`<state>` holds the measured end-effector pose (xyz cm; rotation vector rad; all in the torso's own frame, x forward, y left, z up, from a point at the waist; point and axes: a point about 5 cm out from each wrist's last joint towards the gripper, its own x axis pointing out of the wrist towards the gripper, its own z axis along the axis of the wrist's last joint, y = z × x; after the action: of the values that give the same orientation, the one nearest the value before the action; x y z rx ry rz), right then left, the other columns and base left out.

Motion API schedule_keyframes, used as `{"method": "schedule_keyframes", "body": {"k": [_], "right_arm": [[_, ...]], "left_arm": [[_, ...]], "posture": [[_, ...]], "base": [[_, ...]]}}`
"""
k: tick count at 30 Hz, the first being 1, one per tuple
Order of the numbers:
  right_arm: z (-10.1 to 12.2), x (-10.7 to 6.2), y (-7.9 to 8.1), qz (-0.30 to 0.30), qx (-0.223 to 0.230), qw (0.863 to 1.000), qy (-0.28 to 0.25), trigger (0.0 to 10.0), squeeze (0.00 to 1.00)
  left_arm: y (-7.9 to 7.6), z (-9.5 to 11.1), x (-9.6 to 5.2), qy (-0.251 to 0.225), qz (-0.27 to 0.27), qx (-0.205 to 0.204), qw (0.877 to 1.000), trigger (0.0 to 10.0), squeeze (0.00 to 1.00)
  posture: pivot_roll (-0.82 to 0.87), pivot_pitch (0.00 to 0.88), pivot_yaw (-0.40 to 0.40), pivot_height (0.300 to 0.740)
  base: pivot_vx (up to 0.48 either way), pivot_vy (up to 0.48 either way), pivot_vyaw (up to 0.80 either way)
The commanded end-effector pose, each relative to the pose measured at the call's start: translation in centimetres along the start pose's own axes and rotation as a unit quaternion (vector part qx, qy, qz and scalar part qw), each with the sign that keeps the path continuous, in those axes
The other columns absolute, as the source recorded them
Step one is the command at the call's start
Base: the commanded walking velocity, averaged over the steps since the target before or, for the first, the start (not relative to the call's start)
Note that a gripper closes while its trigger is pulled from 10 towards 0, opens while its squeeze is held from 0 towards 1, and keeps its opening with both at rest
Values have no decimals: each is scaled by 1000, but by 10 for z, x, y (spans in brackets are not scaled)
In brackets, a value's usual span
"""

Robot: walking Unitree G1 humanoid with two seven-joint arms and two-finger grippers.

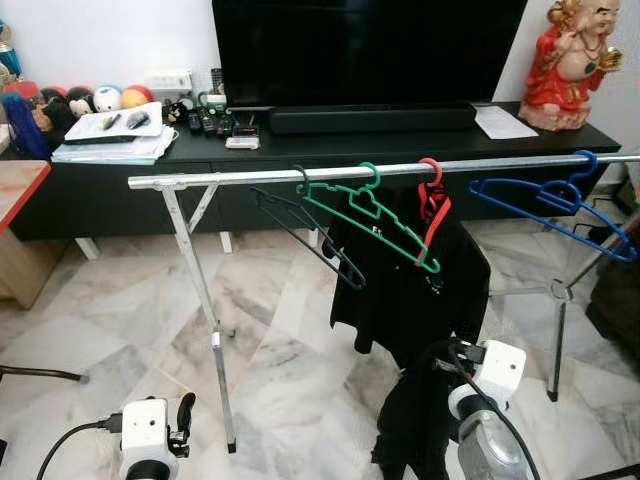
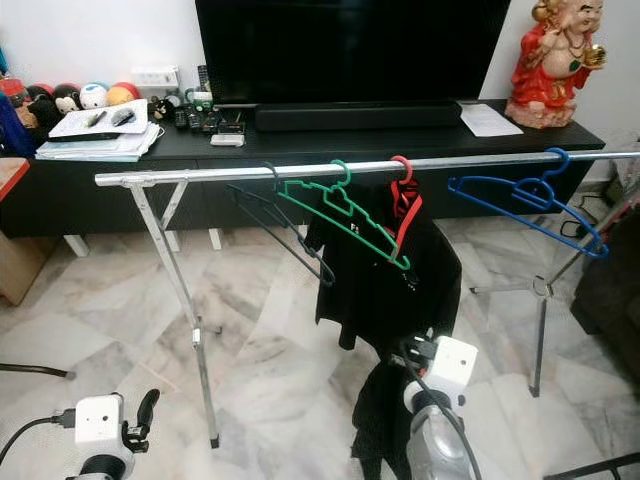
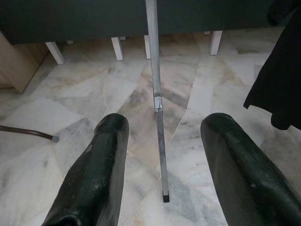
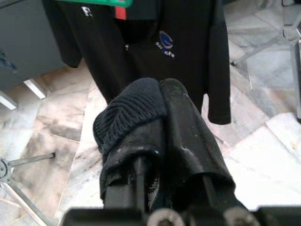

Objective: Hang hanger

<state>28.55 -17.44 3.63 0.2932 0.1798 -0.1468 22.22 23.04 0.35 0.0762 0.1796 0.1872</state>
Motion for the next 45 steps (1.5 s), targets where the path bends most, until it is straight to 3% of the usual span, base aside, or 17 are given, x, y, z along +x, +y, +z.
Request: {"method": "schedule_keyframes", "body": {"k": [1, 5, 31, 45], "right_arm": [[10, 0, -1, 8, -17, 999, -26, 10000, 0], [11, 3, 5, 24, -45, 998, -27, 10000, 0], [4, 5, 6, 33, -53, 998, -16, 10000, 0], [3, 8, 3, 25, -54, 998, -14, 10000, 0]], "left_arm": [[-2, -4, -2, 11, 3, -6, 1000, 10000, 0], [-3, -3, -2, 12, 2, -8, 1000, 10000, 0], [-5, 2, -2, 12, -6, -8, 1000, 10000, 0], [5, 11, -1, 2, 0, 2, 1000, 10000, 0]], "posture": [[19, 133, -42, 740], [21, 132, -45, 740], [44, 78, -14, 740], [47, 100, -3, 740]], "base": [[0, -480, 0], [0, -480, 0], [0, -472, 0], [0, 0, 0]]}}
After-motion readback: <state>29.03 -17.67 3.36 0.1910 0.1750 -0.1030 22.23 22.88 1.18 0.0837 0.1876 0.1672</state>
